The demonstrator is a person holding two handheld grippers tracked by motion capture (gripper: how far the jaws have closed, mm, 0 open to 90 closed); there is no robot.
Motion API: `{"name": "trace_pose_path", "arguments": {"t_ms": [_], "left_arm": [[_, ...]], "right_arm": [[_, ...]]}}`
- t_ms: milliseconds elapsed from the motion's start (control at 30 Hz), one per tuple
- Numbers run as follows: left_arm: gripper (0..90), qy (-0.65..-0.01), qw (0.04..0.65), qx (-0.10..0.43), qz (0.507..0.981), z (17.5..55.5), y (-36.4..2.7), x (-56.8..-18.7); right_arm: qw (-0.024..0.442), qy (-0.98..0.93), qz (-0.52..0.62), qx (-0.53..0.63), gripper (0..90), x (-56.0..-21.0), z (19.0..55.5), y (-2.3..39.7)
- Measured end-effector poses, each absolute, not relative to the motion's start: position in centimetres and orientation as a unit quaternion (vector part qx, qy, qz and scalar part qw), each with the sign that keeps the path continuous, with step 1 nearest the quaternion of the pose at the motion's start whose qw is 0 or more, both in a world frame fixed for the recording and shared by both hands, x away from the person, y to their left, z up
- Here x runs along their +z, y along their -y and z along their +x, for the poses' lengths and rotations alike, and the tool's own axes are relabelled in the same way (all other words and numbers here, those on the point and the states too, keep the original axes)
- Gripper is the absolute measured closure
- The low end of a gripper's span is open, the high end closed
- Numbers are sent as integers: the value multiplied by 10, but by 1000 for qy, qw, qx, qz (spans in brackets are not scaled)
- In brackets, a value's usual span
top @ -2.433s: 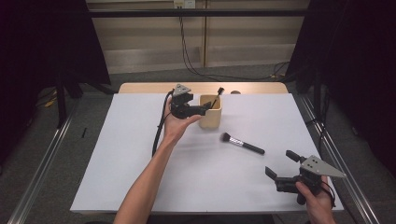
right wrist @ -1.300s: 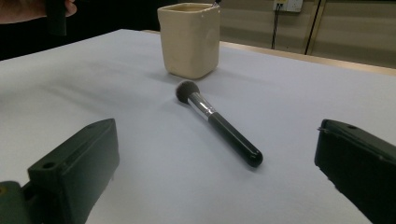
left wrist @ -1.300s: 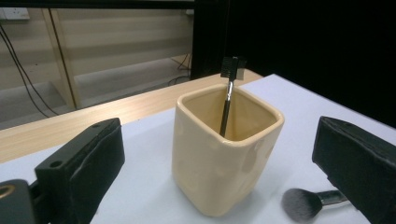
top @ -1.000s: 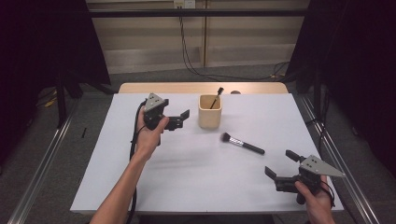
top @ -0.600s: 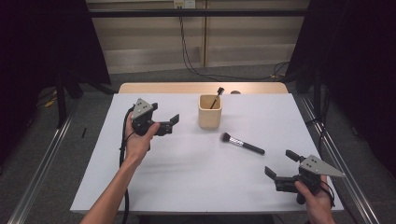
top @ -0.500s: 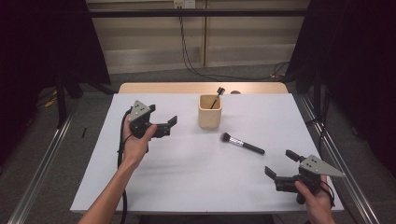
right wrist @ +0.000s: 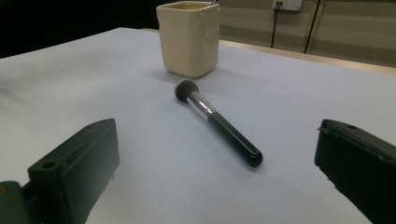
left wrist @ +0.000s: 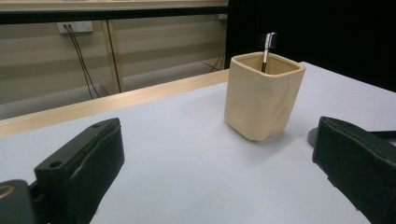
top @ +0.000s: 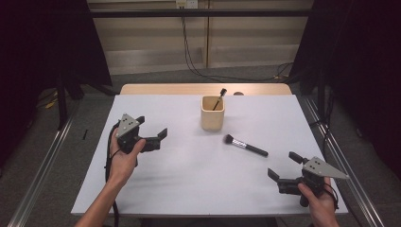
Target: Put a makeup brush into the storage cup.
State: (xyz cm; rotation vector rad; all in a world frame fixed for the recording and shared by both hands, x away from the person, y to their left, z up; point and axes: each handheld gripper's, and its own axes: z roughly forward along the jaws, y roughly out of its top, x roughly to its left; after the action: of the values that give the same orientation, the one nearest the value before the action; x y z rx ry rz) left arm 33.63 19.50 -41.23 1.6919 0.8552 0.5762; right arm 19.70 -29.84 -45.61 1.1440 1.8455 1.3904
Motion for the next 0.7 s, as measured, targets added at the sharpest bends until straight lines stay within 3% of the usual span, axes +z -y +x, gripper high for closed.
{"name": "trace_pose_path", "arguments": {"t_ms": [133,700], "left_arm": [[29,-374,541,263,706,321,-205,-414],[36,-374,539,261,708,282,-236,-421]], "right_arm": [[278,-690,423,517,0,-456,197,298],[277,-689,426,517,0,-456,199,297]]}}
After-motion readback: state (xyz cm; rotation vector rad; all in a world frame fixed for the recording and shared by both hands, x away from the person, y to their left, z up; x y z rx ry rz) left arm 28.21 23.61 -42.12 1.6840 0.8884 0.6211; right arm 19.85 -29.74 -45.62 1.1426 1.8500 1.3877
